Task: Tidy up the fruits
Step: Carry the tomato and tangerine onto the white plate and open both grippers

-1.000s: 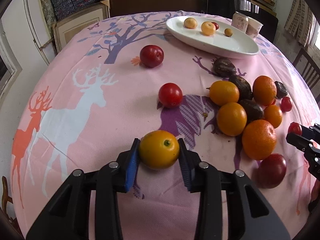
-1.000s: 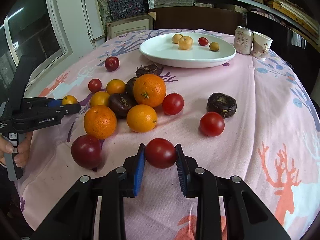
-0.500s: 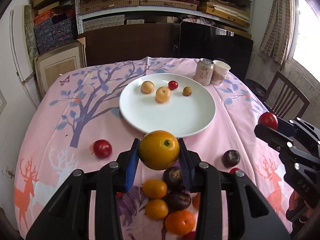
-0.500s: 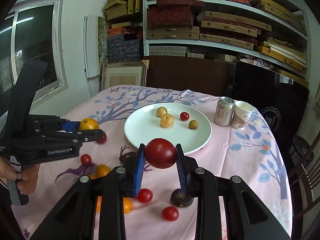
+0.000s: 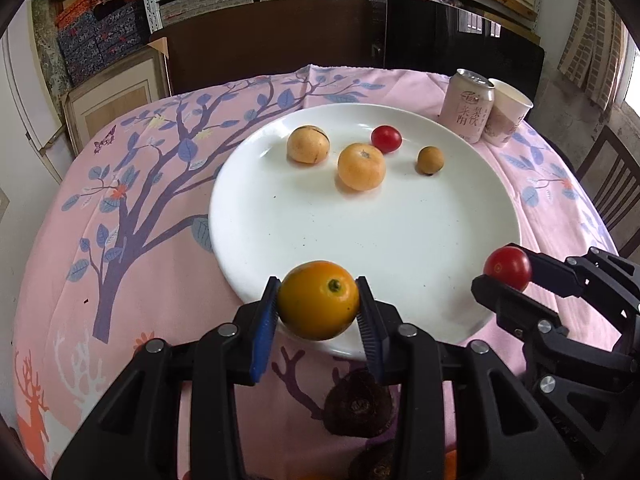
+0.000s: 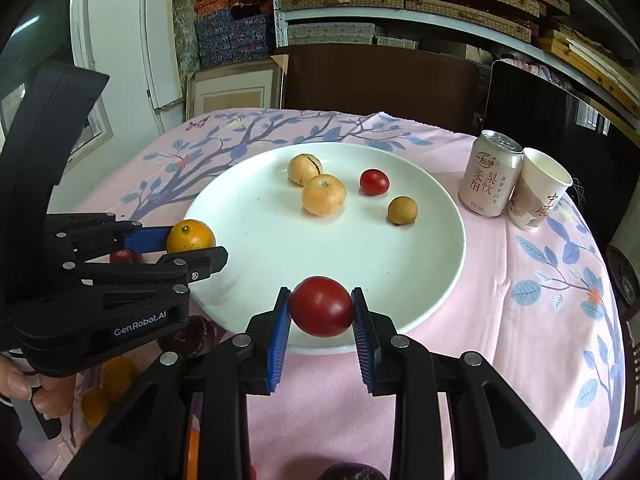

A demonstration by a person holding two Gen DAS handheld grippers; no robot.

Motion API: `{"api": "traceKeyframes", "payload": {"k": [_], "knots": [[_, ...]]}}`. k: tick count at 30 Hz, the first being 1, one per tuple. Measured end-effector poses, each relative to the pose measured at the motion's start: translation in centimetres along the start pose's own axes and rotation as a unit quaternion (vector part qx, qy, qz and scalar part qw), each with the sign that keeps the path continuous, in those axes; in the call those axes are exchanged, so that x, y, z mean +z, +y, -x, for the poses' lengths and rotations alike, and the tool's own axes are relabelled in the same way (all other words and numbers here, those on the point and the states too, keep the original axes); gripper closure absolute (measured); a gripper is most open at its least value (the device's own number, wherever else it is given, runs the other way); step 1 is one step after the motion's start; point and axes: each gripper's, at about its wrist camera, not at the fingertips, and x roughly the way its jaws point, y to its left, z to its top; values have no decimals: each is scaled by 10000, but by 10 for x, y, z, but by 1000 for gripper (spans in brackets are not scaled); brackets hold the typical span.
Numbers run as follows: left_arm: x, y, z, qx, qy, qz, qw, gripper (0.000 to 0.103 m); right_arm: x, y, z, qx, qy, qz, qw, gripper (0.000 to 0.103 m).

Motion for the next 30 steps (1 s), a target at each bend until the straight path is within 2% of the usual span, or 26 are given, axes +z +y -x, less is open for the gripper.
{"api": "traceKeyframes", "payload": {"k": [3,4,5,6,8,13,18,26,30], "knots": [[3,1,-6,7,30,19,10000,66,1,3,-7,-9,70,39,10000,71],[3,1,-7,8,52,19,10000,66,1,3,-8,-13,61,28,10000,68],[3,0,-7,7,59,3,10000,60,1,3,-7,-37,32,17,10000,52],[3,0,-4,131,6,-22,9999,47,1,2,-5,-132,-31,-11,9999,46],[2,2,6,329,-214,-63,9992,29,0,-3,1,-128,-166,-103,9997,41],[-5,12,41,293,-506,-7,9983,25,-9,-13,21,24,-145,-381,9992,41],[-26,16,72,262,-646,19,9976,23,-29,-20,52,82,-180,-664,9976,33],[-91,19,102,114,-649,70,9978,19,-80,-7,94,-41,-84,-628,9980,32],[-118,22,103,20,-449,219,9988,19,-108,3,106,-83,23,-629,9980,32]]}}
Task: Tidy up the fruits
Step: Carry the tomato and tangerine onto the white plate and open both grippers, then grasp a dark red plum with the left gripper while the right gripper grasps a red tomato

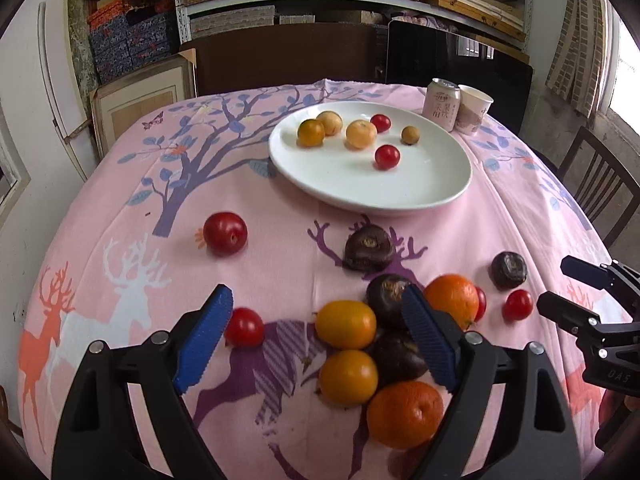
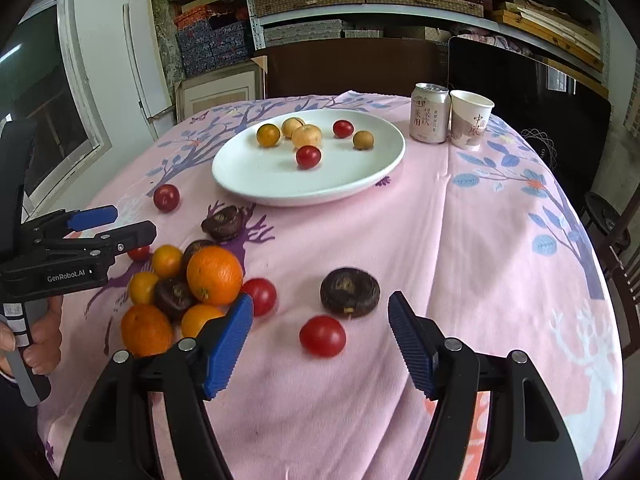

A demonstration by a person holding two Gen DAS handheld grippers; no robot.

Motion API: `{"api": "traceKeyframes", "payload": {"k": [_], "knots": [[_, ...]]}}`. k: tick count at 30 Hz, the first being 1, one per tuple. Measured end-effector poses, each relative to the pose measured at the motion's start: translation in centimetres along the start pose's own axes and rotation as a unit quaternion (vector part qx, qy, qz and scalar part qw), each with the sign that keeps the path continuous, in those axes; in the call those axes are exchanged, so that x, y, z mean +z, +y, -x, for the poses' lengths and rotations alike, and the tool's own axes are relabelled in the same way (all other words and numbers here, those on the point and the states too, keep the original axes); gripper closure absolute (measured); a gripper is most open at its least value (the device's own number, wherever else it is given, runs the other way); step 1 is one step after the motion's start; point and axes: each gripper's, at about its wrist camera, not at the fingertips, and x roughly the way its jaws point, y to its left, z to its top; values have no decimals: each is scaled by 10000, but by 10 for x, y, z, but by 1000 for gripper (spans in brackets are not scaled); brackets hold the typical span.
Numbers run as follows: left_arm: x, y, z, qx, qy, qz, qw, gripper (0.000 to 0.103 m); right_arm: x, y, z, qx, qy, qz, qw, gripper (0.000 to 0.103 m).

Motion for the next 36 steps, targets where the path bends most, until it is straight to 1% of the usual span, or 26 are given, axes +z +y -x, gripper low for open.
{"api": "traceKeyframes", "payload": {"k": [7,9,12,16,19,22,24,25,26,27,29,32,36], "knots": [[-36,2,23,-83,88,96,9999,19,-33,2,12,31,61,-135,9999,31],[-47,0,26,-131,208,132,9996,19,-40,2,15,104,49,-226,9997,30],[-61,-5,32,-277,348,207,9988,19,-46,3,24,91,-144,-238,9996,28],[-72,-17,41,-452,410,307,9977,19,-52,4,30,220,-219,-262,9992,26],[-78,-31,39,-491,555,225,9970,19,-55,3,30,292,-180,-280,9990,26],[-81,-44,32,-385,641,73,9972,20,-58,1,30,322,-163,-291,9989,26],[-85,-47,24,-411,839,45,9956,37,-60,0,31,343,-155,-291,9989,26],[-86,-48,20,-569,945,94,9939,40,-60,-1,31,348,-151,-289,9989,26],[-88,-48,17,-773,1038,195,9914,48,-61,-1,32,348,-151,-286,9989,26],[-89,-49,16,-886,1056,240,9902,53,-61,-2,32,342,-152,-282,9989,26],[-89,-55,18,-941,1003,92,9904,65,-61,-3,32,321,-134,-276,9990,26],[-89,-60,19,-891,946,-101,9915,65,-61,-2,30,286,-72,-210,9993,25],[-88,-56,18,-1048,924,-101,9901,64,-54,4,22,212,153,8,9997,25]]}}
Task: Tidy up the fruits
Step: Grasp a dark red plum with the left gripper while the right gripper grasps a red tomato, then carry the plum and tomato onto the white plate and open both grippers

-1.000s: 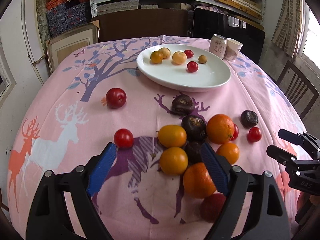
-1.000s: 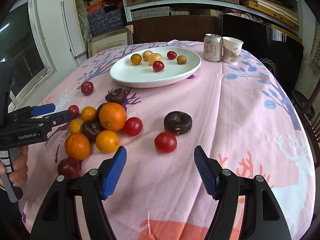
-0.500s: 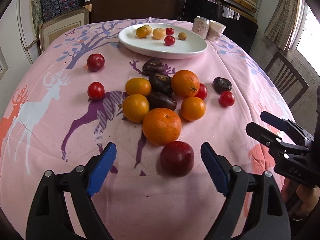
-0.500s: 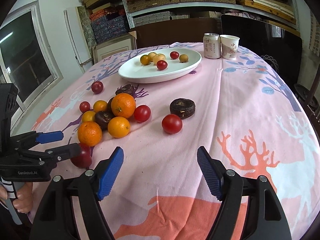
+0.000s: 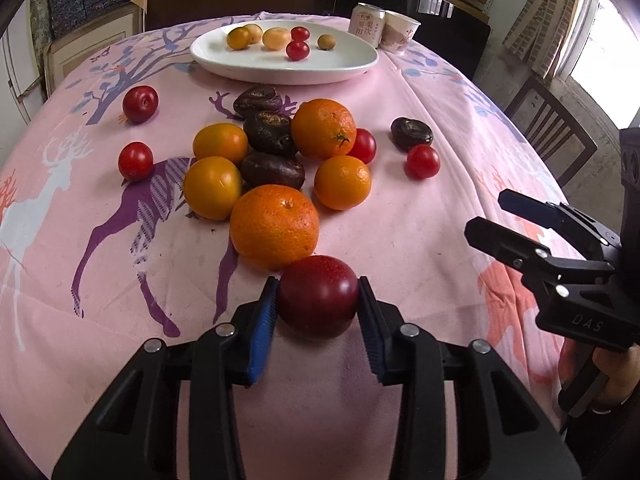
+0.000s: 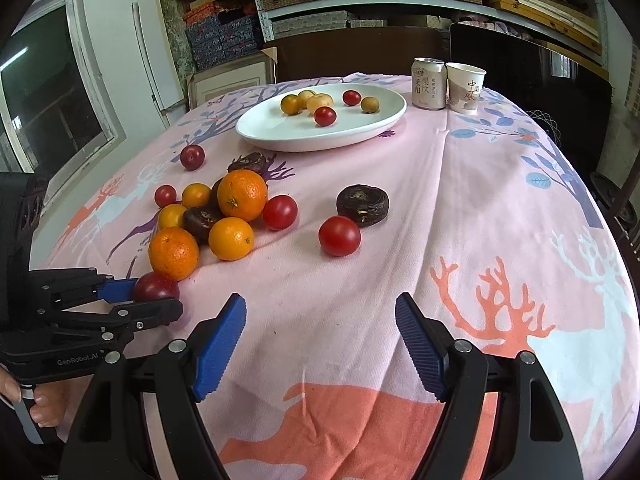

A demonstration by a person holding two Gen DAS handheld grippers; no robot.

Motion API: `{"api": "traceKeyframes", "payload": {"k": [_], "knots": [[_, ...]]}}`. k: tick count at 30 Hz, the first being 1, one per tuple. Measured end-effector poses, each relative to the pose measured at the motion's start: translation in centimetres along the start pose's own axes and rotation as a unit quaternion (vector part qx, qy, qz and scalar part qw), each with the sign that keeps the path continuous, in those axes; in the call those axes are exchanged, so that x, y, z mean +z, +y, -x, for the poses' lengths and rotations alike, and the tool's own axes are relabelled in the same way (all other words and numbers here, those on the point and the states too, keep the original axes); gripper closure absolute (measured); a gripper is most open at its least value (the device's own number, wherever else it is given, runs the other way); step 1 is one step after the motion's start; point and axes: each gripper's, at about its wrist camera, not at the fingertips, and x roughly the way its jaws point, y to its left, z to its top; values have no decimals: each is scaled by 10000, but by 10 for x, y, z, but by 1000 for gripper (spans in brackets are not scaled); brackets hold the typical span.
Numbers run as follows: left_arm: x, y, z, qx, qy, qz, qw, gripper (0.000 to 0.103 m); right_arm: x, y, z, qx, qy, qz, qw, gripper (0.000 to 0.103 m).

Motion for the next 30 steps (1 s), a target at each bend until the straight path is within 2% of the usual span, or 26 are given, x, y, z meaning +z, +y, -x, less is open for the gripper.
{"api": "traceKeyframes", "payload": {"k": [3,6,8,10,11,12,14,21,26,30], "knots": [[-1,2,-1,-78,-17,33,10000,64,12,6,-14,-208,181,309,9991,25],[-2,0,-2,-34,-72,-27,10000,64,24,7,-31,-238,319,461,9981,25],[-3,-1,-2,-42,-84,-34,10000,64,30,6,-41,-287,332,465,9980,30],[-3,-1,-3,-78,-67,-29,9999,64,36,3,-52,-312,407,414,9978,43],[-3,-1,-4,-109,-45,-19,9999,64,39,1,-57,-276,446,351,9980,57],[-4,-2,-4,-107,-44,-34,9999,63,41,-1,-62,-260,486,282,9981,64],[-5,-5,-4,-39,-59,-114,9999,63,43,-5,-67,-379,441,219,9981,73],[-6,-5,-5,10,-109,-153,9998,65,37,-8,-48,-155,206,70,9996,74],[-5,1,2,-157,-9,17,9999,65,33,-12,-21,3,-70,-22,10000,74],[-3,-3,22,-138,-205,-132,9996,65,33,-12,0,111,-284,-2,9995,74]]}}
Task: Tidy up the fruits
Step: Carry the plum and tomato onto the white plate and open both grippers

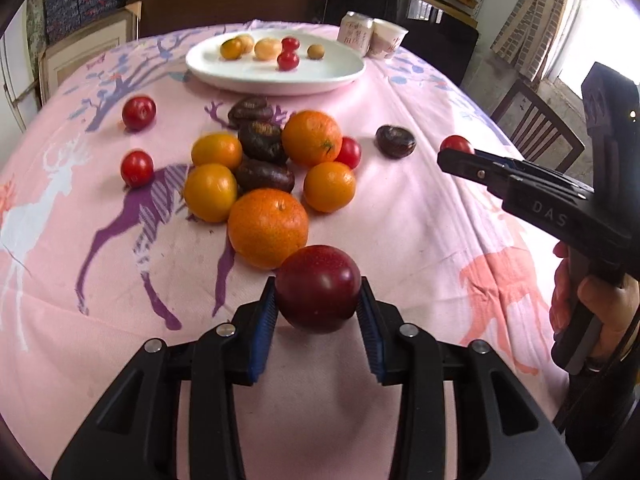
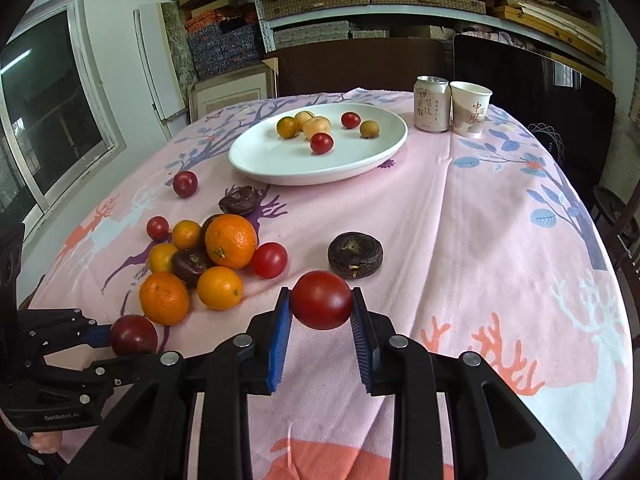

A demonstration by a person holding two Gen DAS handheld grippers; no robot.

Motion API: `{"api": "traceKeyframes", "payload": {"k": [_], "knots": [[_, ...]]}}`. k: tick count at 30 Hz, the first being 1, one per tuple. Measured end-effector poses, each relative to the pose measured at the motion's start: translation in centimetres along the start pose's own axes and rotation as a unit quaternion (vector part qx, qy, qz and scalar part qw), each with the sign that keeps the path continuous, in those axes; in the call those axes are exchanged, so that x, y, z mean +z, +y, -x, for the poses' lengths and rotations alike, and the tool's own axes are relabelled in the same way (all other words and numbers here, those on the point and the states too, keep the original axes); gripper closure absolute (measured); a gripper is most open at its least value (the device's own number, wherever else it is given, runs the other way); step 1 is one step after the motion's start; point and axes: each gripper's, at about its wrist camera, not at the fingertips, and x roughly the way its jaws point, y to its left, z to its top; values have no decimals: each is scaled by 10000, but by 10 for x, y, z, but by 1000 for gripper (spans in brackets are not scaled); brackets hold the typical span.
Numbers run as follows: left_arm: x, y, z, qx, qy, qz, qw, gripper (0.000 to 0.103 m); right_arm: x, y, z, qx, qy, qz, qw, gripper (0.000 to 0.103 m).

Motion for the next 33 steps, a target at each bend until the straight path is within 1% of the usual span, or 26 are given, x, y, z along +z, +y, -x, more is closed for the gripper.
{"api": "traceKeyframes", "payload": {"k": [2,5,9,10,11,13,14,16,22,25,27,29,32,33], "knots": [[6,-2,13,1,-129,-94,9999,65,4,2,10,44,-119,55,9999,74],[25,-3,28,27,-361,-233,9991,65,15,7,23,67,-345,161,9993,74],[64,1,34,263,-870,-439,9949,65,37,16,26,44,-488,445,9978,74],[74,4,30,370,-891,-452,9943,65,42,18,24,24,-515,486,9975,74],[84,9,24,445,-842,-379,9947,65,47,20,21,14,-540,514,9972,74],[105,19,13,386,-768,-198,9961,65,57,22,12,0,-559,564,9968,74],[116,24,7,414,-760,-143,9961,65,62,23,6,-12,-548,587,9968,74],[133,31,-4,515,-763,-136,9957,65,73,25,-8,-37,-507,642,9966,74],[181,56,-47,622,-526,34,9967,65,103,19,-68,-227,-223,595,9977,74],[197,64,-69,639,-441,34,9970,65,112,17,-95,-271,-87,607,9977,74],[205,71,-85,600,-333,126,9976,65,115,16,-110,-264,34,624,9977,73],[208,76,-98,581,-217,249,9978,65,116,15,-122,-328,114,647,9973,73],[213,82,-111,531,-163,330,9979,65,118,13,-136,-385,189,656,9969,72],[214,83,-114,475,-138,356,9981,60,118,13,-140,-408,236,675,9966,64]]}}
